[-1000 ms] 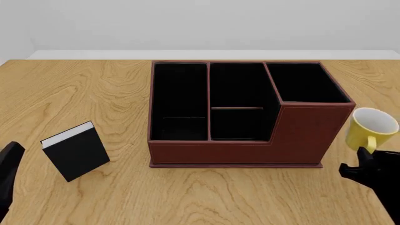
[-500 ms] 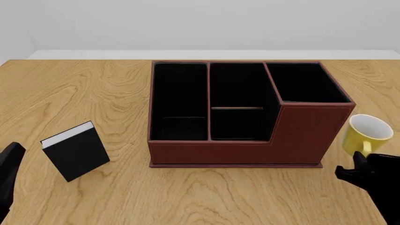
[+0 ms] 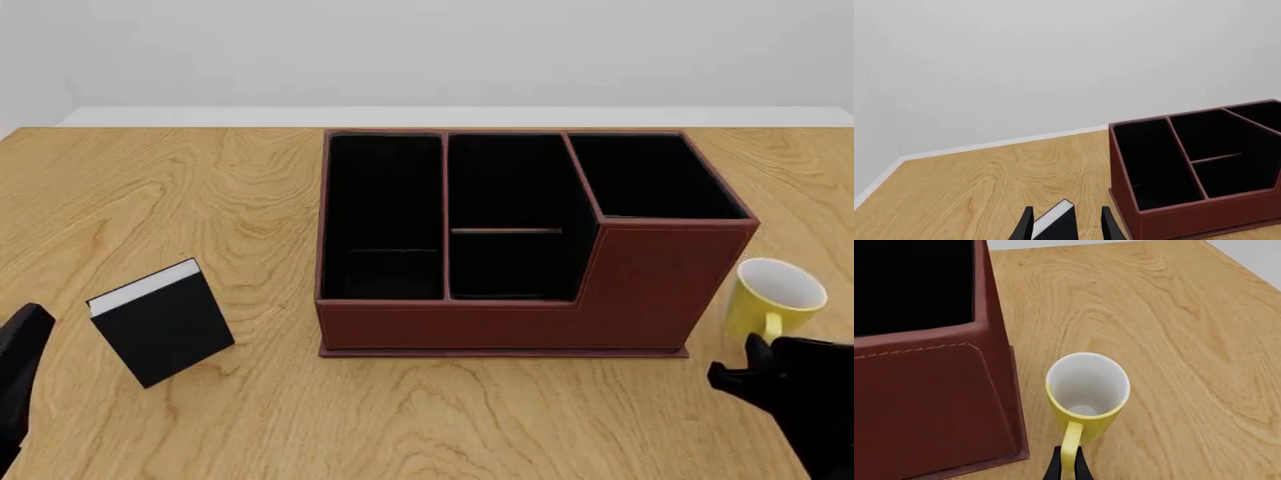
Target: Pick up the yellow and white mug and place it to the right of the caddy.
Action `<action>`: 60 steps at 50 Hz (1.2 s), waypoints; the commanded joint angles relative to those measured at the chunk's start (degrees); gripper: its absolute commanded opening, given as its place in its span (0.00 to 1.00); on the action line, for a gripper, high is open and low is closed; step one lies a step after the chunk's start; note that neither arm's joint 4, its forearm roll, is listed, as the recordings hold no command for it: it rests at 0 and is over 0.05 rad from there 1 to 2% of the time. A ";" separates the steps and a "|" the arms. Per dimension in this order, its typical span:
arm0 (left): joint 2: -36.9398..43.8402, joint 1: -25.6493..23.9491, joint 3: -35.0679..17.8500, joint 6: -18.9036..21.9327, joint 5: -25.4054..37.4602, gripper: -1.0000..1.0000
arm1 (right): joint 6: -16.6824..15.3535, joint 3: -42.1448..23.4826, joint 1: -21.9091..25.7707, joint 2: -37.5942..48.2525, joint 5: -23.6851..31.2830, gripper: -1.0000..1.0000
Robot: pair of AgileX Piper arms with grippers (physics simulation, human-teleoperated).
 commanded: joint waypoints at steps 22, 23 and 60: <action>0.00 -0.17 0.22 0.04 -0.01 1.00 | 1.11 0.66 -0.54 9.55 -8.64 0.00; -0.01 -0.18 0.22 0.07 -0.05 1.00 | 0.95 0.46 -0.59 9.97 -8.66 0.00; 0.00 -0.25 0.09 0.30 0.06 1.00 | 1.59 -1.02 -0.52 14.11 -8.71 0.00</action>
